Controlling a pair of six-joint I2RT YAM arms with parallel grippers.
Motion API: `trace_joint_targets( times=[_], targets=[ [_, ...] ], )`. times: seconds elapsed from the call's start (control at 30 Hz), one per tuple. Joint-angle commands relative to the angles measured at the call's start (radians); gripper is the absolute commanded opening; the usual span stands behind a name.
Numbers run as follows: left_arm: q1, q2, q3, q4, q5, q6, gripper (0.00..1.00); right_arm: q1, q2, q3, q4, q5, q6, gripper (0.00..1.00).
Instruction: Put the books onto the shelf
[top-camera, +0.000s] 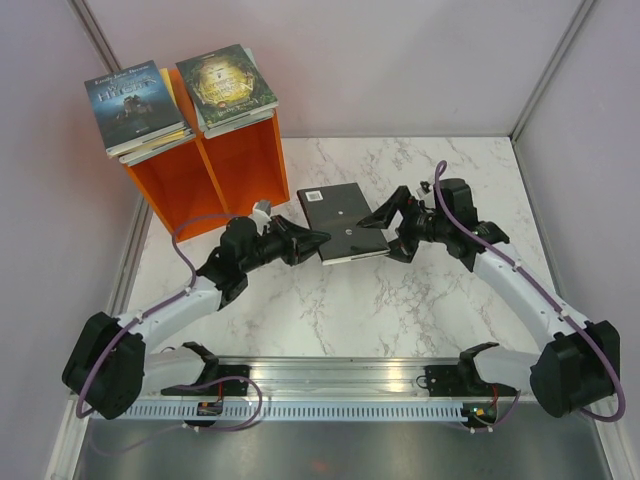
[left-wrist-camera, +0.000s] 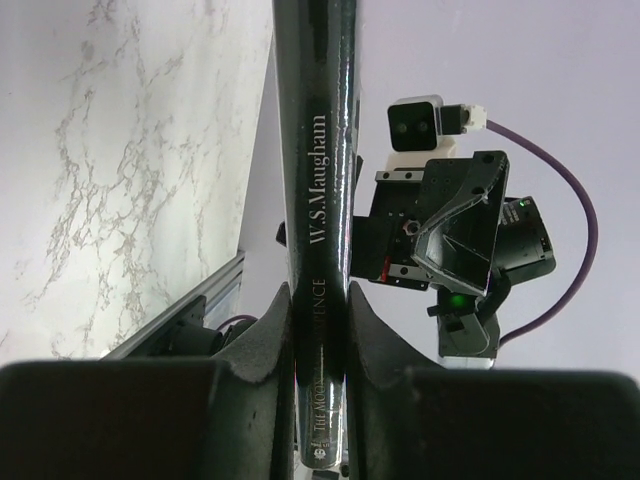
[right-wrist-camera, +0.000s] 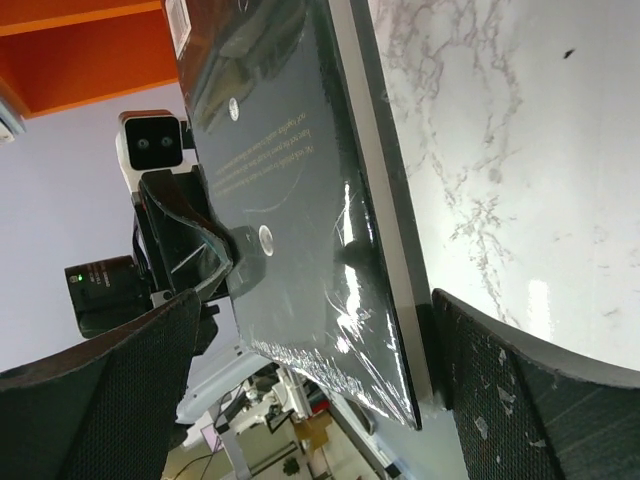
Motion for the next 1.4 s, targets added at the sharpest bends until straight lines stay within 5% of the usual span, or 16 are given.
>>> trace_joint_targets(
  times=[0.0,0.17,0.3,0.5,0.57,0.67,0.7,0.8,1.13,1.37],
  targets=[
    [0.001,-0.062,0.0,0.198,0.0,-0.056,0.02,0.037,0.007,0.002,0.116,0.017,0.079,0.98],
    [0.001,-0.069,0.003,0.178,0.005,-0.043,0.02,0.041,-0.027,-0.003,0.138,0.038,0.095,0.84],
    [0.001,-0.071,-0.001,0.157,0.006,-0.031,0.02,0.042,-0.05,0.002,0.159,0.058,0.12,0.4],
    [0.001,-0.073,0.009,0.091,0.015,0.0,0.02,0.041,-0.07,0.017,0.187,0.08,0.146,0.0],
    [0.003,-0.068,0.034,0.025,0.034,0.027,0.02,0.041,-0.078,0.019,0.216,0.081,0.164,0.0],
    [0.005,-0.027,0.093,-0.073,0.1,0.091,0.21,0.039,-0.081,0.02,0.292,0.081,0.204,0.0],
    [0.005,-0.004,0.114,-0.114,0.133,0.137,0.4,0.041,-0.082,0.025,0.337,0.078,0.217,0.0],
    [0.006,0.016,0.18,-0.243,0.166,0.197,0.68,0.042,-0.07,0.057,0.371,0.089,0.243,0.0],
    [0.11,-0.146,0.215,-0.619,0.134,0.415,0.87,-0.03,0.009,0.227,0.372,0.098,0.257,0.0],
    [0.155,-0.332,0.152,-0.808,0.072,0.523,0.91,-0.064,0.212,0.659,0.279,0.094,0.151,0.0]
  ],
)
